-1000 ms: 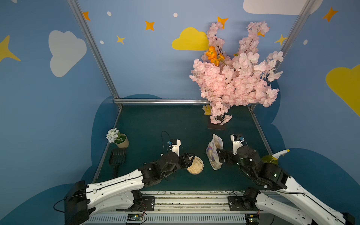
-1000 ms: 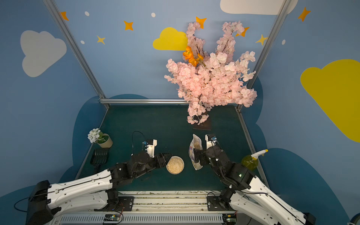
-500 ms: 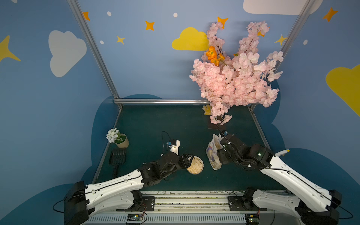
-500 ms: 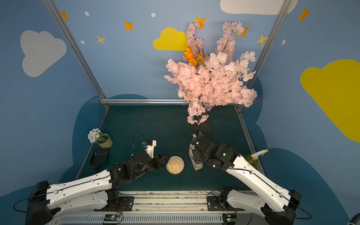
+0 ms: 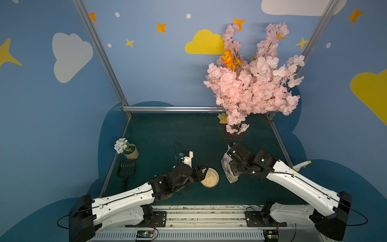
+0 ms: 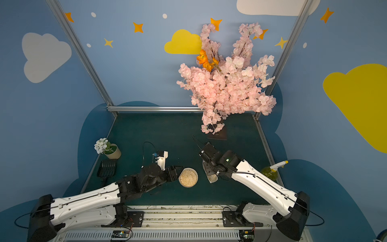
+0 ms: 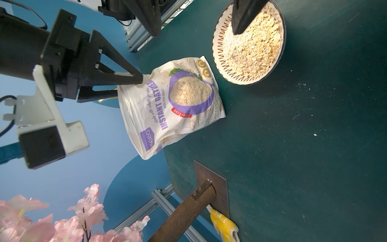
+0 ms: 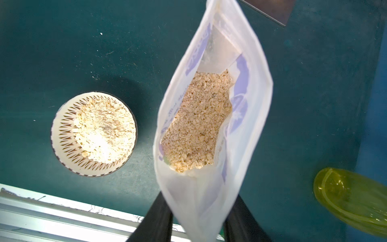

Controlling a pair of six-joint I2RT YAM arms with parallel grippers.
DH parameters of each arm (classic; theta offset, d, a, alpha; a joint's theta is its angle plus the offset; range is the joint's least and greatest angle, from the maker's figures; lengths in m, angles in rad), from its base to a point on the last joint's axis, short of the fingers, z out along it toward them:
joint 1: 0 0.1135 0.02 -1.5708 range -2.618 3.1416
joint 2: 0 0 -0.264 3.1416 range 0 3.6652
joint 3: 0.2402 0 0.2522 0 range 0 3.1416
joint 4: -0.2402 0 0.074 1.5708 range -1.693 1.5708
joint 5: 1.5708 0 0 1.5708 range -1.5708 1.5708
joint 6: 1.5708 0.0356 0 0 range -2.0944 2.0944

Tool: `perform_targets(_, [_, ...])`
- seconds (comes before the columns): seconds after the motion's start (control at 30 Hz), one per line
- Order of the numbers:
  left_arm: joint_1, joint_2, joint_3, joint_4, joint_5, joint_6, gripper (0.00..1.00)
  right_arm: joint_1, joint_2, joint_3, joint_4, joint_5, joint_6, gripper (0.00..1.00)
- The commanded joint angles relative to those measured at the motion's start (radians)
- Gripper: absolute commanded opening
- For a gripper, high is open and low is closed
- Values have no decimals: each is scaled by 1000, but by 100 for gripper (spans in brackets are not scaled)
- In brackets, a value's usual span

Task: Pour the oats into the breakfast bowl
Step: Close the oats bag at the center of the board.

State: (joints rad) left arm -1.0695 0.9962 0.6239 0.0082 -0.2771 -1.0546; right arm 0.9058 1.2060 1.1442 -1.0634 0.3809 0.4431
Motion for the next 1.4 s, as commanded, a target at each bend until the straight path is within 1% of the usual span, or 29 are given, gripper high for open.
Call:
perform_targets(0.0, [-3, -7, -13, 21, -1, -3, 58, -3, 20, 24, -12, 20, -10, 41])
perform_targets(0.07, [-3, -8, -13, 21, 0, -5, 58, -5, 29, 28, -20, 20, -12, 37])
perform_targets(0.13, [-3, -10, -13, 22, -2, -5, 58, -2, 31, 42, -31, 19, -12, 21])
perform_targets(0.2, [-3, -11, -15, 24, -2, -8, 58, -2, 31, 69, -48, 17, -12, 2])
perform_targets(0.23, [-3, -11, -15, 25, -2, -7, 58, -2, 32, 87, -63, 18, -11, 0])
perform_targets(0.37, [-3, -9, -10, 26, 7, 3, 58, 1, 32, 188, -158, -5, -16, 0])
perform_targets(0.43, [-3, -4, -6, 24, 12, 7, 58, 1, 20, 208, -189, -14, -17, 0])
perform_targets(0.53, [-3, 2, -9, 24, 17, 3, 58, 1, -12, 179, -199, -37, -6, 0])
perform_targets(0.73, [-3, 15, -14, 35, 21, -7, 58, -1, -74, 33, -184, -60, 53, 0])
perform_targets(0.8, [-3, 26, -7, 39, 30, -1, 58, -1, -93, 6, -176, -71, 61, 16])
perform_targets(0.87, [-3, 38, 1, 39, 39, 6, 58, 0, -109, -5, -174, -79, 62, 25])
perform_targets(0.9, [-3, 46, 5, 41, 43, 7, 58, -1, -119, -4, -174, -80, 58, 27])
perform_targets(0.97, [-3, 52, 5, 49, 49, 4, 58, 0, -132, -1, -174, -81, 53, 29])
perform_targets(1.1, [-4, 63, 5, 68, 64, 7, 58, -1, -152, -1, -154, -95, 40, 30])
perform_targets(1.2, [-7, 80, 8, 91, 82, 25, 58, -1, -149, -2, -139, -105, 33, 27])
perform_targets(1.23, [-7, 88, 9, 101, 89, 31, 58, -2, -144, -2, -136, -109, 32, 24])
perform_targets(1.27, [-8, 97, 11, 112, 96, 38, 57, -1, -139, -1, -135, -112, 31, 19])
perform_targets(1.33, [-11, 120, 12, 146, 110, 64, 56, -2, -130, 2, -132, -110, 34, 0])
perform_targets(1.37, [-14, 134, 15, 154, 114, 73, 56, -2, -126, 7, -135, -102, 43, 0])
